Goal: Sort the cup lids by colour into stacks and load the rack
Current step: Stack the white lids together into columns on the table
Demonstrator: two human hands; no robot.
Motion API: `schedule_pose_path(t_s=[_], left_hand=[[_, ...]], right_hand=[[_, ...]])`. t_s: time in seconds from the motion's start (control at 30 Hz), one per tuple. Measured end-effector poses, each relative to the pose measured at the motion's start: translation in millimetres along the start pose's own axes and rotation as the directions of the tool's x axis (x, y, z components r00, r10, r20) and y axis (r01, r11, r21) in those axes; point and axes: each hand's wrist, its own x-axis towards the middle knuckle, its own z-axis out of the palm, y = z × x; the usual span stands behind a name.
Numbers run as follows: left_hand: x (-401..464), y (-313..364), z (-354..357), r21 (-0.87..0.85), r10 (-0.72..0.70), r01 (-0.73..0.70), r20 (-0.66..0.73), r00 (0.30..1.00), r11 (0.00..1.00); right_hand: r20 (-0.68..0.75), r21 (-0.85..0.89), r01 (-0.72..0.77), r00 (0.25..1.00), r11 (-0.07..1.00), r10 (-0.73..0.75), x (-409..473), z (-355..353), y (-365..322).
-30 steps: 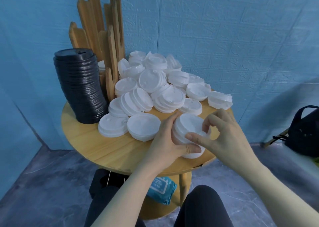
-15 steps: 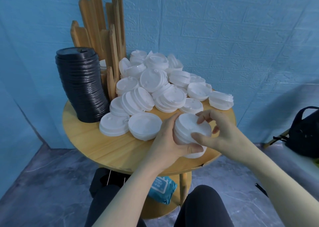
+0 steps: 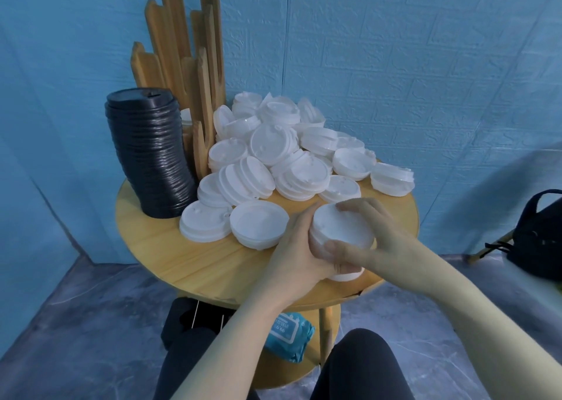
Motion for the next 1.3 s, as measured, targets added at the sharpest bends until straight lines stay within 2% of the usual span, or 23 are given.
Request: schedule_pose_path(t_s=[0.03, 0.13, 0.3, 0.47, 0.57, 0.63, 0.73, 0.8, 0.87, 0.9, 0.97, 1.03, 1.1, 1.3], left_hand=[[0.2, 0.4, 0.0, 0.003, -0.002, 0.002, -0.003, 1.0, 1.0], [-0.4, 0.6, -1.0, -0.009, -0.009, 0.009, -0.012, 1.0, 1.0], [-1.8, 0.7, -2.1, -0.004, 0.004, -0.005, -0.003, 1.0, 1.0], [-2.0, -1.0, -2.1, 0.049, 0.028, -0.028, 0.0, 1.0, 0.998], [-2.8, -2.3, -2.8, -0.009, 0.033, -0.033, 0.015, 0.999, 0.999], [-3.3, -3.1, -2.8, -0.031, 0.028, -0.027, 0.025, 0.999, 0.999], [-2.3, -6.0, -2.8, -0.009, 0.03, -0.03, 0.009, 0.999, 0.999], [-0.9, -7.5, -3.1, -0.013, 0.027, -0.027, -0.002, 1.0, 1.0], [0.0, -8.4, -2.6, -0.016, 0.017, -0.017, 0.001, 1.0, 1.0], [0.4, -8.9, -2.2, -0.018, 0.015, -0.015, 0.004, 1.0, 1.0], [0.7, -9.8, -2.5, -0.02, 0.011, -0.01, 0.008, 1.0, 1.0], [0.9, -10.9, -3.1, -0.026, 0.003, -0.003, 0.009, 1.0, 1.0], [0.8, -11.9, -3.8, -0.024, -0.001, 0.001, 0.009, 1.0, 1.0], [1.1, -13.2, -4.2, -0.012, -0.003, 0.003, 0.004, 1.0, 1.0]], right_hand=[[0.038, 0.109, 0.038, 0.998, 0.993, -0.042, -0.4, -0.4, 4.7], [-0.011, 0.233, 0.111, 0.994, 0.966, -0.112, -1.6, 5.4, 16.1], [-0.024, 0.463, 0.05, 0.999, 0.885, -0.044, -0.8, 12.7, 23.4], [-0.062, 0.469, 0.069, 0.997, 0.881, -0.045, -0.5, 18.3, 28.0], [-0.119, 0.458, 0.094, 0.992, 0.884, -0.044, -0.5, 23.9, 29.6], [-0.103, 0.434, 0.113, 0.992, 0.894, -0.076, -0.5, 23.6, 32.1], [-0.061, 0.492, 0.112, 0.994, 0.863, -0.095, 5.4, 9.5, 38.4], [-0.176, 0.504, 0.106, 0.984, 0.857, -0.018, 20.8, -3.5, 45.5], [-0.281, 0.428, 0.084, 0.959, 0.9, 0.044, 45.4, -10.0, 56.7], [-0.284, 0.312, 0.058, 0.958, 0.948, 0.035, 58.5, -10.3, 63.5], [-0.207, 0.024, -0.001, 0.978, 1.0, 0.006, 82.7, -5.2, 80.8], [-0.103, -0.168, -0.057, 0.994, 0.984, 0.04, 94.5, 0.7, 93.4], [-0.081, -0.264, -0.047, 0.996, 0.963, 0.027, 92.1, 3.9, 96.4], [-0.276, -0.402, 0.06, 0.944, 0.914, -0.183, 55.4, -1.1, 89.4]])
